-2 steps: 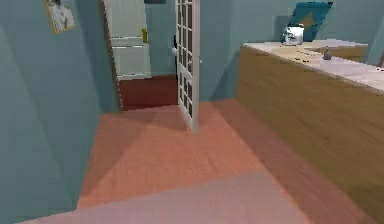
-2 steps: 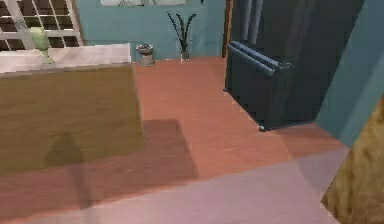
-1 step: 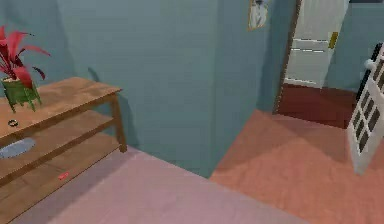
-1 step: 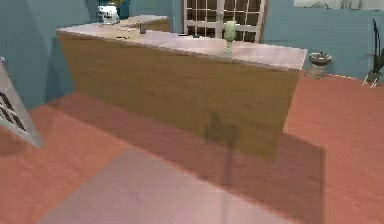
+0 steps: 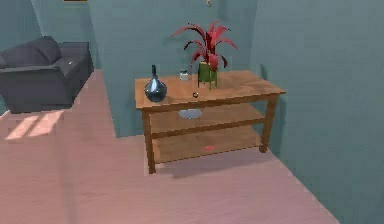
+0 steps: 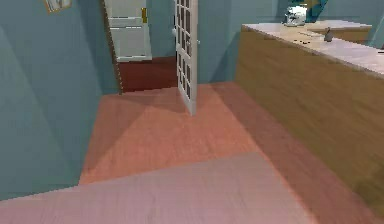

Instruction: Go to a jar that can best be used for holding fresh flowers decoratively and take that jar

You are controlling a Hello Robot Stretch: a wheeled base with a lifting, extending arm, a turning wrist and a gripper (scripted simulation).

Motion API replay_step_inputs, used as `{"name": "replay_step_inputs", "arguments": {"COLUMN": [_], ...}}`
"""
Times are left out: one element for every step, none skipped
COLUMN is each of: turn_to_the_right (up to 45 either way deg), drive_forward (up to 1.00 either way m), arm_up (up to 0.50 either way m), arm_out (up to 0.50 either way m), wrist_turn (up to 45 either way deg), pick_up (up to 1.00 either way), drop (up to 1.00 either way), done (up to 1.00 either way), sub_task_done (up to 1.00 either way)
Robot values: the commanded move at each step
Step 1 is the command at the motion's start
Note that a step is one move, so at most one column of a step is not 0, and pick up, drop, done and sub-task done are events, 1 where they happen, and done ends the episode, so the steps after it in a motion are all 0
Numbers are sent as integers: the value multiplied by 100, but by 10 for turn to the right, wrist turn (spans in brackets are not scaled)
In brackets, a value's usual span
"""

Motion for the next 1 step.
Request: {"name": "replay_step_inputs", "arguments": {"turn_to_the_right": [-120], "drive_forward": [0], "arm_up": [0], "arm_out": [0], "wrist_turn": [0], "pick_up": [0], "drop": [0], "done": [0], "sub_task_done": [0]}}
